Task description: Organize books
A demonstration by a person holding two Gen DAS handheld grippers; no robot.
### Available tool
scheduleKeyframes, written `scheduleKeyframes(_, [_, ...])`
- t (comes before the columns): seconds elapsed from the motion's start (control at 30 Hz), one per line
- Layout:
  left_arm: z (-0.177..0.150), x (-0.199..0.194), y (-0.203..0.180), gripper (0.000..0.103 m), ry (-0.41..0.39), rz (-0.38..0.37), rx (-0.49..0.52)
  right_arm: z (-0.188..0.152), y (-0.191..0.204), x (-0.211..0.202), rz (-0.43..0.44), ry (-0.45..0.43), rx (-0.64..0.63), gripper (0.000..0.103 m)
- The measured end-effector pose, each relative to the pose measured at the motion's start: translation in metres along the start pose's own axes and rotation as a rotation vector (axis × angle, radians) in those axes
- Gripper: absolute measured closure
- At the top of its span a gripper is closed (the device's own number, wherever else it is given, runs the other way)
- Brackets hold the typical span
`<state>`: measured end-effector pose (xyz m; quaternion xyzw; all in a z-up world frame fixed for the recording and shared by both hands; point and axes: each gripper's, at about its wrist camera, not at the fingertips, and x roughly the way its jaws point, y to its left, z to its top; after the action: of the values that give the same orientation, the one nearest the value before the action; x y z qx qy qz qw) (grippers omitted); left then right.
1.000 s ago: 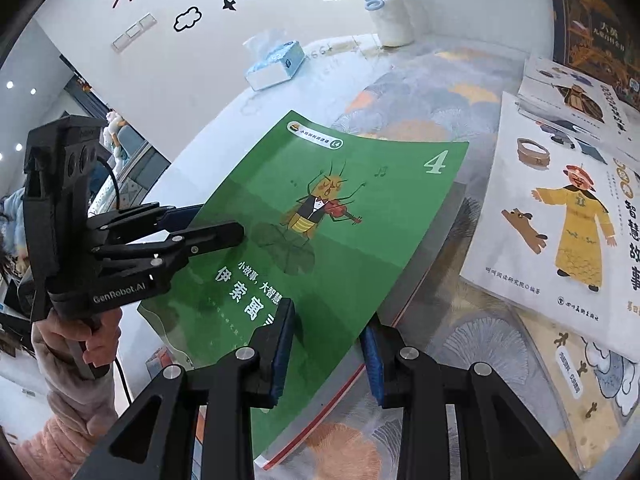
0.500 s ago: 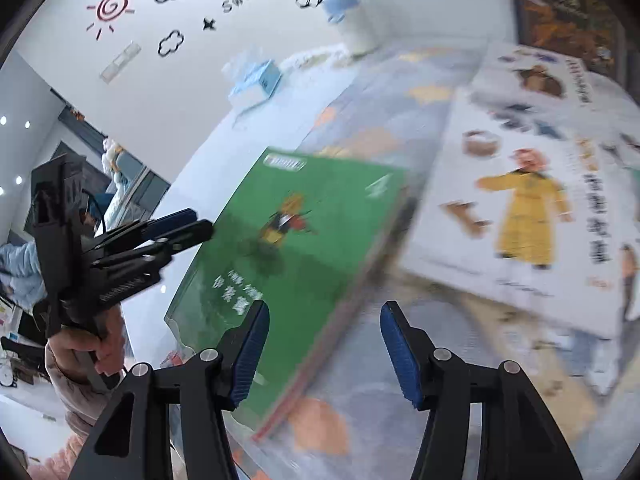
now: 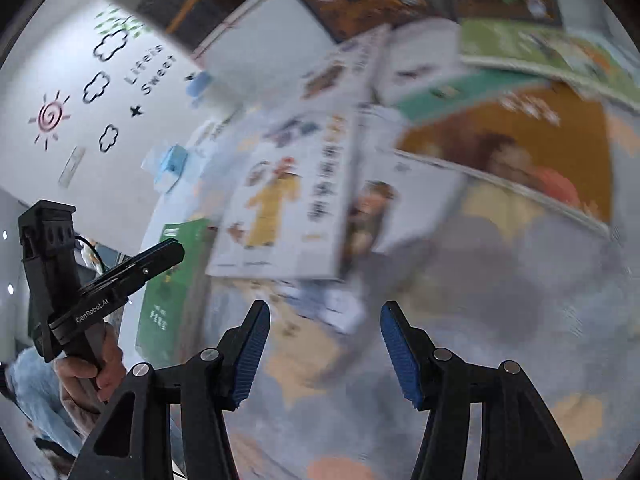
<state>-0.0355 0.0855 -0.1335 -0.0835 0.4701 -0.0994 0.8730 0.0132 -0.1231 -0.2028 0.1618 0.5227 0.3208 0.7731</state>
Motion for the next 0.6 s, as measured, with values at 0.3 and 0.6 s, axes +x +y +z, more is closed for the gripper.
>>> scheduleKeyframes(0.3, [0.031,0.048,0.017,0.065,0.060,0.147,-0.131,0.007,-0.044,0.006,0.068,0.018,0.091,0.047])
scheduleKeyframes(0.6, [0.022,0.055,-0.002,0.064,0.098,0.081,-0.032,0.030,-0.034,0.029,0.205,-0.026,0.076,0.009])
